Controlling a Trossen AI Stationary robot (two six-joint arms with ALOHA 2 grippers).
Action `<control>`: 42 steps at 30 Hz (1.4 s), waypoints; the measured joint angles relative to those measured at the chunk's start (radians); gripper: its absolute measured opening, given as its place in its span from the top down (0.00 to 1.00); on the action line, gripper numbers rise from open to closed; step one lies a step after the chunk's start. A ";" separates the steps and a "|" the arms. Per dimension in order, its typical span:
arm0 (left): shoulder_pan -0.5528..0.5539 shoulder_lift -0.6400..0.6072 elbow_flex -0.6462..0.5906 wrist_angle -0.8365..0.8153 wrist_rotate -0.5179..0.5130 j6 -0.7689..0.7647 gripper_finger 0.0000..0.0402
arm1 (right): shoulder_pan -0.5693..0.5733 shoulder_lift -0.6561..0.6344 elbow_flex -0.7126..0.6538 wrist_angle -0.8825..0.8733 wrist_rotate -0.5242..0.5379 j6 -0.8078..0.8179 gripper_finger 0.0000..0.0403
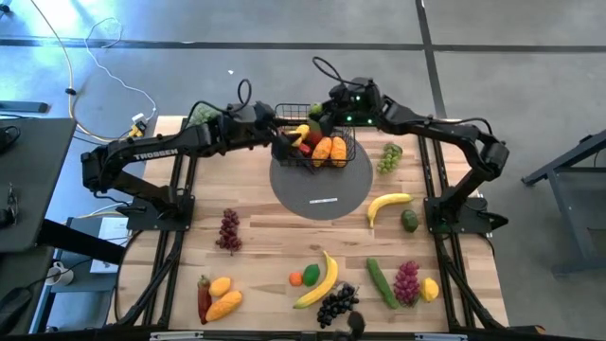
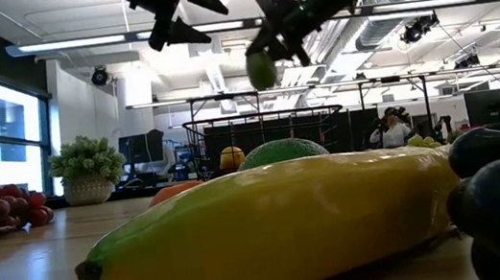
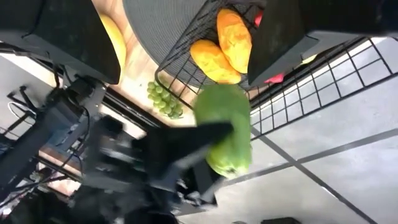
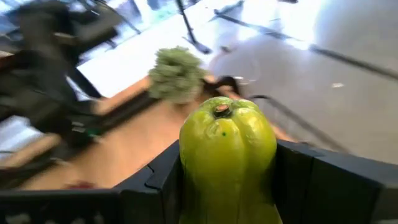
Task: Build produce basket
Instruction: Put the chayote into the wire basket, then put the mango into the wire basket
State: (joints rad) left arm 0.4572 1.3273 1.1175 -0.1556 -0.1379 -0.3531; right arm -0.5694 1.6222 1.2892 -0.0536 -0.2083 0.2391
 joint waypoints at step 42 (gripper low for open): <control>0.020 -0.002 0.000 -0.094 0.030 0.200 0.15 | -0.078 0.206 0.000 -0.224 0.306 -0.324 0.33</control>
State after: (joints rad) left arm 0.4774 1.3258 1.1175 -0.2491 -0.1081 -0.1535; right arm -0.6476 1.8286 1.2888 -0.2775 0.0977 -0.0849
